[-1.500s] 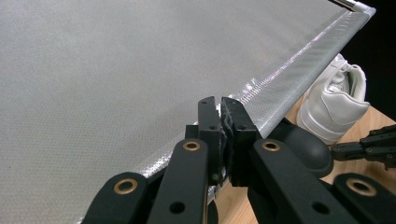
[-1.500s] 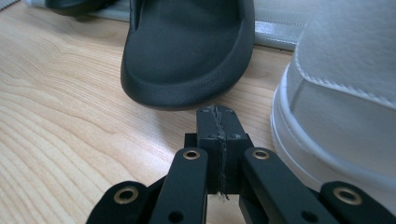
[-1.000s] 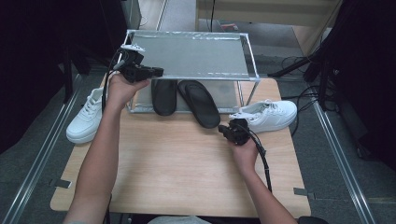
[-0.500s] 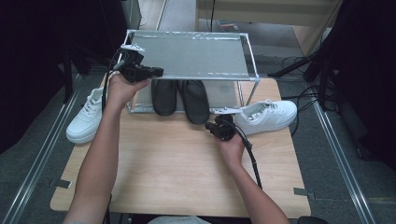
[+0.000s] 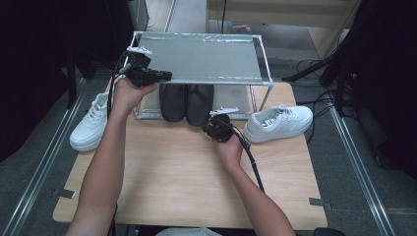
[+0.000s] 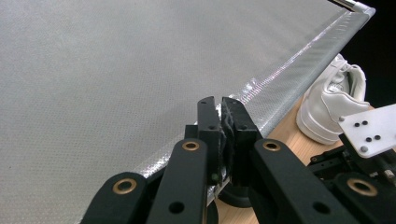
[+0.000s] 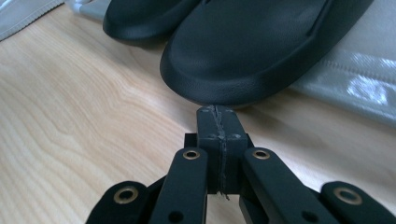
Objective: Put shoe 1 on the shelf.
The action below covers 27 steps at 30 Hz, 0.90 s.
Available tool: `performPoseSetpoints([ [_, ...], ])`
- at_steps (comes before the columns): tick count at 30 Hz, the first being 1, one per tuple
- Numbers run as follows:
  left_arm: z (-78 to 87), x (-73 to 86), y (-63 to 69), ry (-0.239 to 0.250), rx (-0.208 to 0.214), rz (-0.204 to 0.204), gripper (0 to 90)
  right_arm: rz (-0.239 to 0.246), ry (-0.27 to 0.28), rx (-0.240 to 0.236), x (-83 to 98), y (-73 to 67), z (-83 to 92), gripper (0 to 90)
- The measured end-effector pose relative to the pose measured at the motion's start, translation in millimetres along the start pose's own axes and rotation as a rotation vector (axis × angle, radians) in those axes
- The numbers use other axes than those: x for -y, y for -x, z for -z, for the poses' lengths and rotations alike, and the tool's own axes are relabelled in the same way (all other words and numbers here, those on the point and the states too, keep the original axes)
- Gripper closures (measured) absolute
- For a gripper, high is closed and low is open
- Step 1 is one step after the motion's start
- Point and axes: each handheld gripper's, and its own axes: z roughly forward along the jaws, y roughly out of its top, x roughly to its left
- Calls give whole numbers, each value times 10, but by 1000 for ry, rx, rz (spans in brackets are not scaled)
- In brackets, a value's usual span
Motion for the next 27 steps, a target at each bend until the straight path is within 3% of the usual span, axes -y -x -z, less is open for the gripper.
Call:
performPoseSetpoints([
  [8, -1, 1, -3, 2, 2, 1, 872, -9, 10, 18, -143, 33, -78, 900],
  [18, -3, 8, -12, 9, 4, 9, 862, -34, 31, 12, -159, 59, -143, 900],
  [22, 0, 14, -30, 14, 11, 14, 848, 6, 16, 3, -138, 20, -76, 900],
  [27, 6, 15, -41, 19, 31, 32, 806, 16, 22, -44, -57, -31, 103, 855],
])
